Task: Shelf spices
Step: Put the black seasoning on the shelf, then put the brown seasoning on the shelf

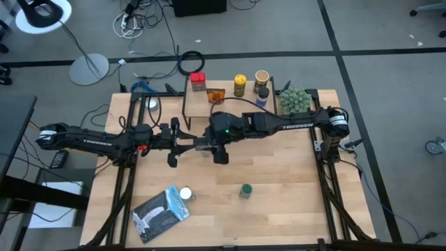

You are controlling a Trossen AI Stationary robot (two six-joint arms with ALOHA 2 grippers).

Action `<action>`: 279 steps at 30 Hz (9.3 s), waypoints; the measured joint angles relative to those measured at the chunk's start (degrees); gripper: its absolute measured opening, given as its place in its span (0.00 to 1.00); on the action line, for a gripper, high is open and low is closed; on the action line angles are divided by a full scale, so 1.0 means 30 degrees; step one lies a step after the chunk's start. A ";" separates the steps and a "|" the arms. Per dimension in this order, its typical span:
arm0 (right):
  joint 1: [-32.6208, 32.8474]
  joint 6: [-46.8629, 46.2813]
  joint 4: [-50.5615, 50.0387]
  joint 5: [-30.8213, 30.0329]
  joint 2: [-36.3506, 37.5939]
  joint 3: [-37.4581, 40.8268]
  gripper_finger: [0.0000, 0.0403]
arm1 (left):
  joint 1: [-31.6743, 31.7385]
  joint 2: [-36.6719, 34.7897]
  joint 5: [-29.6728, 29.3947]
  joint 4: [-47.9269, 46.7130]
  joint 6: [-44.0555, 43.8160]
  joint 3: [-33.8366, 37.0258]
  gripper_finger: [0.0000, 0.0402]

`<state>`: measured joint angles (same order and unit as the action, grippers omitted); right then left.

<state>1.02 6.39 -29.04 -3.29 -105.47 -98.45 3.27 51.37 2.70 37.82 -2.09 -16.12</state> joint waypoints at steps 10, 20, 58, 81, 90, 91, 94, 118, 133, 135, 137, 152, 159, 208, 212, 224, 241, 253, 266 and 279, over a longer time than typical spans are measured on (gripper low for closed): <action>0.0153 -0.0452 -0.2689 -0.1049 0.3272 0.0000 0.68 | 0.0097 -0.0015 -0.1393 0.0010 -0.0020 0.0000 0.40; 0.1334 -0.3837 -0.7862 -0.1093 0.5463 0.0000 0.66 | 0.2923 -0.0029 -0.0312 -0.0790 0.0074 -0.1224 0.40; 0.8874 -1.7684 0.8593 -1.1264 1.3275 2.1966 0.58 | 1.4568 0.4855 1.0928 -0.1494 0.0650 -0.5550 0.40; 0.8613 -1.6608 0.8808 -1.1366 1.3268 2.1966 0.55 | 1.6020 0.6768 1.1412 -0.0478 0.1536 -0.5766 0.40; 0.8335 -1.6604 0.8816 -1.1380 1.3260 2.1966 0.55 | 1.6043 0.6768 1.0927 -0.0584 0.1488 -0.5654 0.40; 0.8335 -1.6607 0.8832 -1.1380 1.3260 2.1966 0.54 | 1.6043 0.6768 1.0839 -0.0597 0.1474 -0.5654 0.40; 0.8335 -1.6597 0.8895 -1.1388 1.3260 2.1966 0.54 | 1.6043 0.6761 1.0364 -0.0624 0.1073 -0.5654 0.40; 0.8335 -1.6589 0.8947 -1.1388 1.3260 2.1966 0.54 | 1.6043 0.6754 0.9989 -0.1684 0.1043 -0.5654 0.52; 0.8335 -1.6560 0.8941 -1.1380 1.3257 2.1959 0.53 | 1.6043 0.5141 1.0187 -0.1583 0.0978 -0.5654 0.53; 0.8335 -1.6560 0.8939 -1.1380 1.3256 2.1959 0.53 | 1.6043 0.4361 1.0193 -0.1923 0.0892 -0.5654 0.53; 0.8342 -1.6560 0.8939 -1.1380 1.3260 2.1959 0.53 | 1.6043 0.3495 1.0195 -0.2269 0.0218 -0.5654 0.53; 0.8336 -1.6116 0.8947 -1.1380 1.3253 2.1959 0.48 | 1.5097 -0.1169 1.6414 -0.4564 -0.3137 -0.5483 0.53; 0.8342 -1.6117 0.8947 -1.1380 1.3253 2.1959 0.42 | 1.2300 -0.6041 1.1475 -0.4935 -0.2058 -0.1423 0.53; 0.7987 -1.5010 0.9668 -1.1380 1.3253 2.1930 0.00 | -0.0131 -1.1766 -0.1967 -0.6372 -0.0926 0.4758 0.53; 0.7956 -1.5023 0.9668 -1.1380 1.3253 2.1930 0.01 | -0.0124 -1.1766 -0.1974 -0.5830 -0.0851 0.4758 0.53; 0.7602 -1.4053 0.9668 -1.1380 1.3253 2.1930 0.00 | -0.0124 -1.1766 -0.1982 -0.5982 -0.0856 0.4758 0.53; 0.6317 -1.3378 1.1201 -1.1380 1.3253 2.1864 0.00 | -0.0124 -1.1766 -0.1982 -0.6025 -0.0873 0.4758 0.53; 0.6288 -1.1211 1.1020 -1.1380 1.3253 2.1048 0.00 | -0.0124 -1.1766 -0.1982 -0.6011 -0.0902 0.4758 0.53; 0.6288 -1.1223 1.0446 -1.1379 1.3253 2.1048 0.00 | -0.0124 -1.1752 -0.2033 -0.5493 0.0060 0.4758 0.53; 0.5888 -1.1742 1.1158 -1.0448 1.3253 2.1048 0.00 | -0.0124 -1.1759 -0.2110 -0.5610 0.0633 0.4758 0.53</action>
<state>18.68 -28.83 4.44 -34.63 -65.71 -35.31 2.90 16.10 -3.63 20.99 -0.19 -1.85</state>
